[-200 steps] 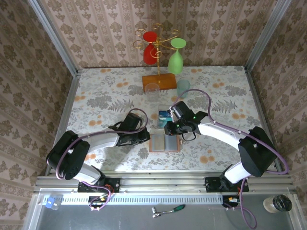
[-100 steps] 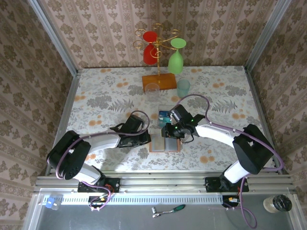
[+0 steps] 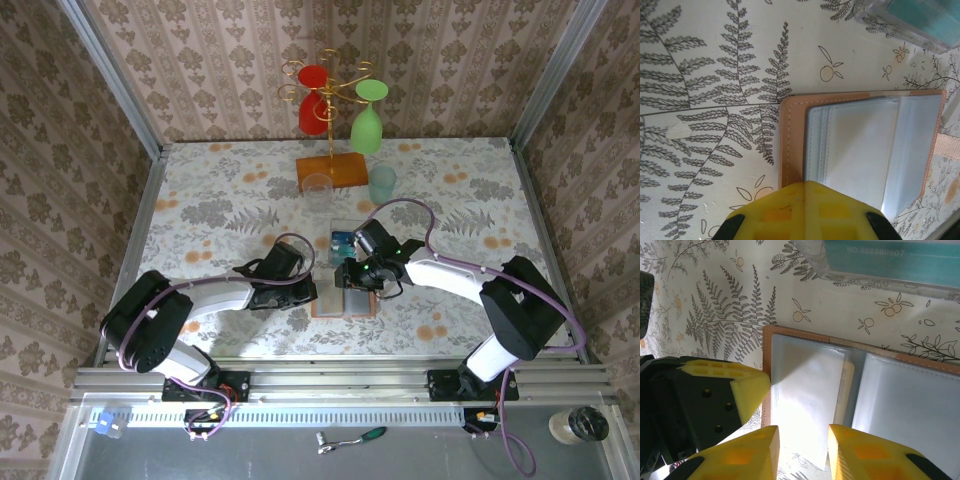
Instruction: Take the credit cards out of the card holder
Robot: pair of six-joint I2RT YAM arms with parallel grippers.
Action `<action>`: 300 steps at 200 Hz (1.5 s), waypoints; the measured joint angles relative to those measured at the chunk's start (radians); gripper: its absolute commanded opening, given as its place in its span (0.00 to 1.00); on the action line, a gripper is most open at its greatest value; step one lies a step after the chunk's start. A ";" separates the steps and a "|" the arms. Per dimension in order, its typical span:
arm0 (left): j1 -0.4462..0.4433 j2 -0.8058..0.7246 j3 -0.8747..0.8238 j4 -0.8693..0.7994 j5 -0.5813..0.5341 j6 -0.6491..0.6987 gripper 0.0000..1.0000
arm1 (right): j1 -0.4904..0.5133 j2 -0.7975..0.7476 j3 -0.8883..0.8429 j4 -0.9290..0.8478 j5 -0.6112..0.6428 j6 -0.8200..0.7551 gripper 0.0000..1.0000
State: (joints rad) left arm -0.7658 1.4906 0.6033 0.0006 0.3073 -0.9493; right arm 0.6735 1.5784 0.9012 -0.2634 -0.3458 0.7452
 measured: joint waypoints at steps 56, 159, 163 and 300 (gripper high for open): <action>-0.024 0.000 0.000 -0.016 -0.025 0.000 0.00 | 0.003 0.012 0.000 0.003 -0.003 0.000 0.32; -0.024 -0.001 0.013 -0.059 -0.077 0.004 0.00 | 0.007 0.080 0.000 0.043 -0.038 0.027 0.35; -0.023 -0.002 0.013 -0.061 -0.077 0.004 0.00 | 0.008 0.084 0.000 0.047 -0.041 0.030 0.35; -0.014 -0.002 0.012 -0.061 -0.076 0.004 0.00 | 0.035 0.148 0.000 0.118 -0.081 0.097 0.35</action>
State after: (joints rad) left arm -0.7799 1.4883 0.6155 -0.0601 0.2310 -0.9455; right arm 0.7090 1.7264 0.9012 -0.1452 -0.4271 0.8417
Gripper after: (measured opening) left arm 0.050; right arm 0.350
